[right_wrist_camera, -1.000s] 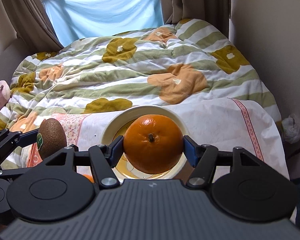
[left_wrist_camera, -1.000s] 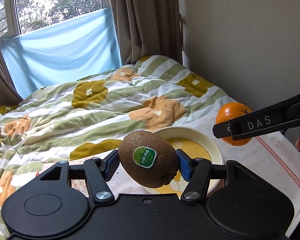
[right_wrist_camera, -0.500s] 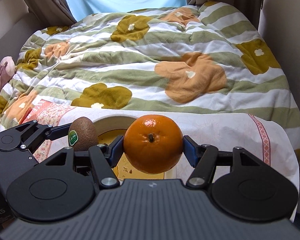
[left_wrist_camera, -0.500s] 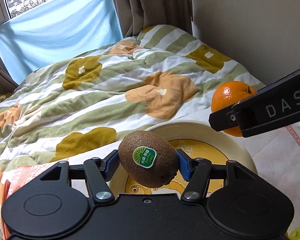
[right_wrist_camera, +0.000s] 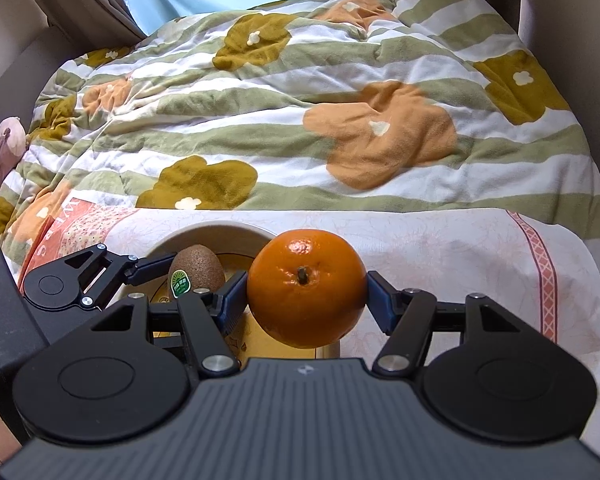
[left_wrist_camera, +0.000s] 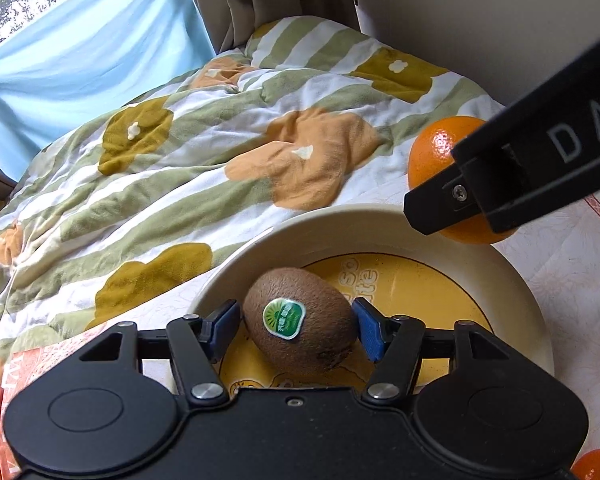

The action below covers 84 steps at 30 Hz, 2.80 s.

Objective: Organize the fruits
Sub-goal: 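Carry the kiwi in the left tool while the right tool carries the orange to the bowl, then open the left tool to drop the kiwi in the bowl while the right releases the orange, then withdraw both tools from the bowl back toward the loose fruit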

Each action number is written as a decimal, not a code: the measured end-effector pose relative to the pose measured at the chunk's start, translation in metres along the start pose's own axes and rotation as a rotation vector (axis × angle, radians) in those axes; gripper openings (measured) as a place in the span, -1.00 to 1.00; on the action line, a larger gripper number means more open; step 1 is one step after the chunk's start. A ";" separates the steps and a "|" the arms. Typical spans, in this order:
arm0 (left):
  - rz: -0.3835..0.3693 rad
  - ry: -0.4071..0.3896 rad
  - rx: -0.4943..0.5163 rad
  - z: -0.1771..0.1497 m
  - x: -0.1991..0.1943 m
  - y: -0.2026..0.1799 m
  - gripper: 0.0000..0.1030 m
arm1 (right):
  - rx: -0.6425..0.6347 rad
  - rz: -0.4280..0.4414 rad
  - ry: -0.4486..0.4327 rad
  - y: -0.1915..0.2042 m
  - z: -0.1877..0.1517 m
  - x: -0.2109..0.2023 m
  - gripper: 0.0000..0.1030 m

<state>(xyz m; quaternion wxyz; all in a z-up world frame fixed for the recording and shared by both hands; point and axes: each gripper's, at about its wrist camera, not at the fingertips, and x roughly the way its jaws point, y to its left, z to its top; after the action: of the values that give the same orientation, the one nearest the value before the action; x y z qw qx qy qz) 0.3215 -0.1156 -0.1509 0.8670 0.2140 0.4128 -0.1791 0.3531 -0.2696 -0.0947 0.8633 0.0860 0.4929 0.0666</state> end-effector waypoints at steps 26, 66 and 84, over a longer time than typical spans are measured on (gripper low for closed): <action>0.027 -0.018 -0.149 -0.034 -0.079 0.037 0.97 | -0.300 0.041 0.032 0.042 -0.025 0.017 0.51; 0.150 -0.117 -0.303 -0.058 -0.185 0.058 0.97 | -0.368 0.061 -0.142 0.060 -0.044 -0.090 1.00; 0.065 -0.149 -0.277 -0.118 -0.235 0.074 0.94 | -0.117 -0.069 -0.202 0.108 -0.134 -0.162 1.00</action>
<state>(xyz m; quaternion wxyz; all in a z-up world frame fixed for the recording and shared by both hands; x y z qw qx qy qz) 0.1424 0.0400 -0.0155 0.9218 0.0916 0.3611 -0.1076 0.1525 -0.1853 -0.0030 0.9139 0.0249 0.4011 0.0563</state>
